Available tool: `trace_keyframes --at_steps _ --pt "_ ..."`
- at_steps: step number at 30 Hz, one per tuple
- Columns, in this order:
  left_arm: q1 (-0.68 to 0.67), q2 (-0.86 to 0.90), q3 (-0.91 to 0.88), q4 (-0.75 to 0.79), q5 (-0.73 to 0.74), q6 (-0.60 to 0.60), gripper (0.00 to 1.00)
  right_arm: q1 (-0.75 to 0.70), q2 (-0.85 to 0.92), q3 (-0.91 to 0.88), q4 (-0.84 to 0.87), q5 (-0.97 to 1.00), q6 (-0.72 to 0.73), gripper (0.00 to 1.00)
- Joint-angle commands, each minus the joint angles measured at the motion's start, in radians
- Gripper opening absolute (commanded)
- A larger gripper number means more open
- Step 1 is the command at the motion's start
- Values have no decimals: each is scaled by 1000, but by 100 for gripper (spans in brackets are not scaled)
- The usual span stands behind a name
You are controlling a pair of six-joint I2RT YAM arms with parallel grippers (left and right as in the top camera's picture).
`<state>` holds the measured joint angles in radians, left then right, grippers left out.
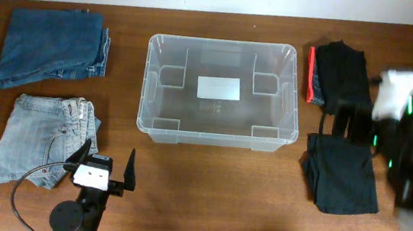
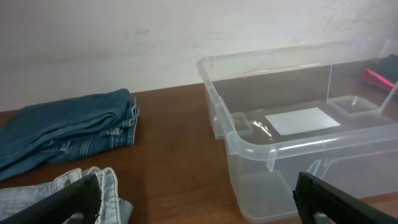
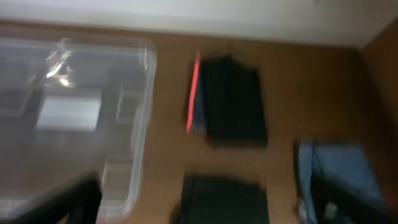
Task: Pack container
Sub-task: 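Reach the right gripper to the black garment with red trim and grasp it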
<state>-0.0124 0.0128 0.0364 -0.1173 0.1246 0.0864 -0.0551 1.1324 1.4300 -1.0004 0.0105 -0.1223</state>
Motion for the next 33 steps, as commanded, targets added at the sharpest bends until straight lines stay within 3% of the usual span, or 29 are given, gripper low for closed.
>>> trace_keyframes --at_steps 1,3,7,13,16,19,26,33 --pt "5 -6 -4 -1 14 9 99 -8 314 360 -214 -3 -79 98" --pt "5 -6 -4 -1 14 9 99 -42 493 564 -334 -29 -79 99" --pt "5 -6 -4 -1 14 9 99 -87 645 685 -383 -18 -80 98" --pt "5 -6 -4 -1 14 9 99 -209 723 683 -323 -19 -80 98" --pt "5 -6 -4 -1 14 9 99 -292 771 683 -311 -176 -92 98" --pt "5 -6 -4 -1 14 9 99 -343 853 683 -311 -318 -215 98" --pt "5 -6 -4 -1 14 9 99 -352 1062 683 -261 -274 -255 98" --pt "5 -6 -4 -1 14 9 99 -352 1154 682 -172 -171 -270 98"
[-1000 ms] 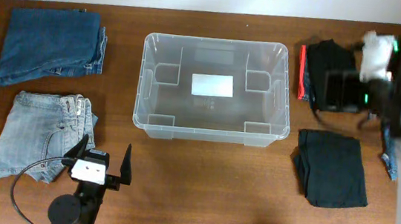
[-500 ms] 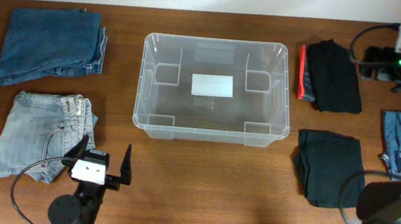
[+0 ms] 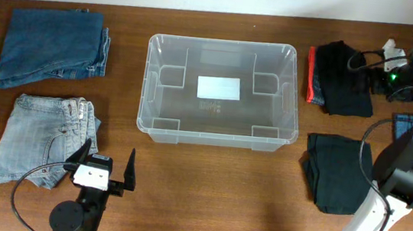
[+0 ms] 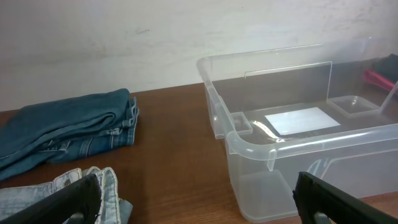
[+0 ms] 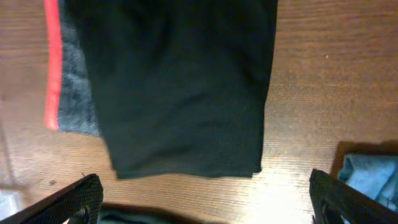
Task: Pack container
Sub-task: 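Reach the right gripper to the black garment with red trim and grasp it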
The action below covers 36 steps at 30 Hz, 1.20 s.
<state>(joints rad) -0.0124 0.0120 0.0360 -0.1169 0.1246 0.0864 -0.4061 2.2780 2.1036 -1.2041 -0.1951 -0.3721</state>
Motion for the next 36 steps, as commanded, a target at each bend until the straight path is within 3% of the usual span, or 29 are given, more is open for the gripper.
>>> trace_keyframes --at_steps 1,11,36 --pt "5 -5 -4 -2 14 9 99 -1 15 9 55 35 -20 98" --pt "5 -5 -4 -1 14 9 99 -5 49 -5 224 16 -21 99" --pt "5 -5 -4 -1 14 9 100 -5 215 -6 254 -134 -20 98"
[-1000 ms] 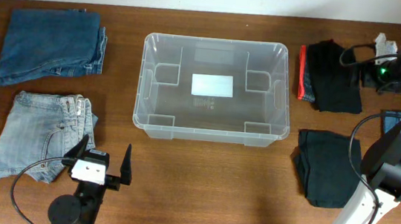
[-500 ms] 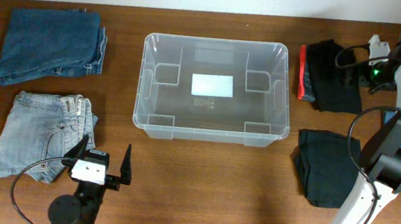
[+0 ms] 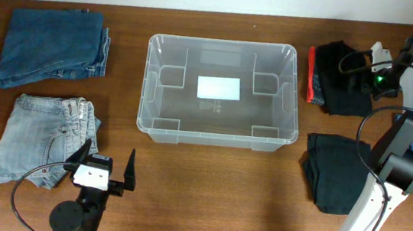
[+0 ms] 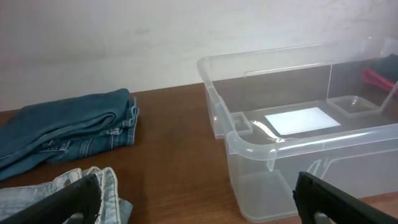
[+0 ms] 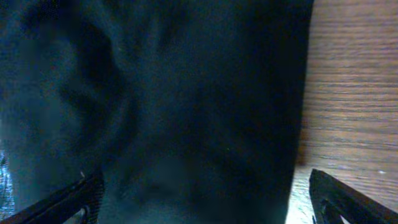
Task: Pack container
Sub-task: 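Reach the right gripper to the black garment with red trim and grasp it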
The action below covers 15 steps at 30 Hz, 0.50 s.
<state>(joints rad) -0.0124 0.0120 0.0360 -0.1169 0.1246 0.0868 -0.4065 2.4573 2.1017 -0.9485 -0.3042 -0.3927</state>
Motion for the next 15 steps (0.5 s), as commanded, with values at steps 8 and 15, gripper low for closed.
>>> trace_keyframes --at_steps 8,15 --pt "5 -5 -4 -2 14 9 99 -5 57 -5 -14 -68 13 99" --pt "5 -5 -4 -1 14 9 99 7 57 -5 -51 -111 34 97"
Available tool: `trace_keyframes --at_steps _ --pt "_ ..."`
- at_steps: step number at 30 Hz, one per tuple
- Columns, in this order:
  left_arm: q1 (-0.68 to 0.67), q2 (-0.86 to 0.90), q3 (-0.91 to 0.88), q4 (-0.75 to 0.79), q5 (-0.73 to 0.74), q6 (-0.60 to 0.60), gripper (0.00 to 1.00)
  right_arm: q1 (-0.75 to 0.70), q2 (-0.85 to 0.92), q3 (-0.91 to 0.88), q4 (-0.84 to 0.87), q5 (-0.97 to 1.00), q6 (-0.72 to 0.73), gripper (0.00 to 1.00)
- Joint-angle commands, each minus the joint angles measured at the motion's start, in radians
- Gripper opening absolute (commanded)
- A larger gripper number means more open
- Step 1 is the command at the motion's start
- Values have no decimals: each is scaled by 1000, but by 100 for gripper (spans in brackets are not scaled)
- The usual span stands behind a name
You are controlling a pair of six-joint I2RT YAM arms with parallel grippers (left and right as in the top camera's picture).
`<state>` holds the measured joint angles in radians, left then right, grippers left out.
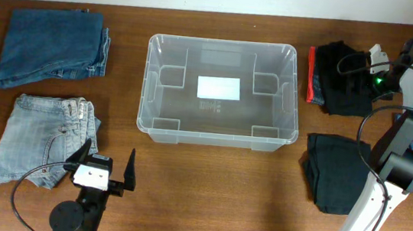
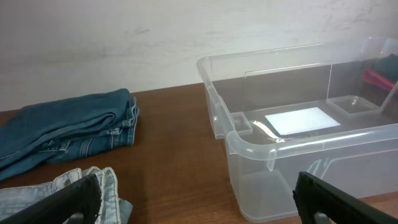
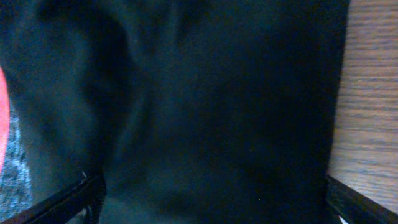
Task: Pack container
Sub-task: 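Reach the right gripper to the black garment with red trim and grasp it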
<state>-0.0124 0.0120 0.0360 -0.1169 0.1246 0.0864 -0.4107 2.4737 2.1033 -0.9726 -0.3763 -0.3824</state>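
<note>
The clear plastic container (image 1: 221, 92) stands empty mid-table; the left wrist view shows its near corner (image 2: 267, 149). A folded black garment with a red edge (image 1: 338, 87) lies at the back right. My right gripper (image 1: 361, 75) is low over it, open; black cloth (image 3: 205, 106) fills the right wrist view between the two fingertips (image 3: 87, 200). A second black garment (image 1: 339, 174) lies nearer the front. My left gripper (image 1: 109, 168) rests open at the front left, empty (image 2: 196, 208).
Dark blue jeans (image 1: 52, 47) lie folded at the back left, light blue jeans (image 1: 46, 141) in front of them beside the left gripper. A bit of blue cloth shows at the right edge. The right arm's links stand along the table's right side.
The right gripper has shifted slightly over the black garment: the red edge now shows at the left of its view and less wood at the right. It is still open. The left arm has not moved.
The right arm was blurred in motion over the right side, both black garments in its view. Then it was above the red-edged garment at the back right, then down close with cloth filling its view, as now. The left arm stayed put throughout.
</note>
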Motion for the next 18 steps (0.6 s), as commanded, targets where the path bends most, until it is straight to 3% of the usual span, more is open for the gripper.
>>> trace_keyframes --at_steps 1,5,9,18 --pt "5 -5 -4 -1 14 9 99 12 41 -6 -29 -39 24 96" --pt "5 -5 -4 -1 14 9 99 11 41 -6 -41 -22 24 82" --pt "5 -5 -4 -2 14 9 99 11 41 -6 -41 8 29 77" --pt "5 -5 -4 -2 14 9 99 11 41 -6 -34 21 29 44"
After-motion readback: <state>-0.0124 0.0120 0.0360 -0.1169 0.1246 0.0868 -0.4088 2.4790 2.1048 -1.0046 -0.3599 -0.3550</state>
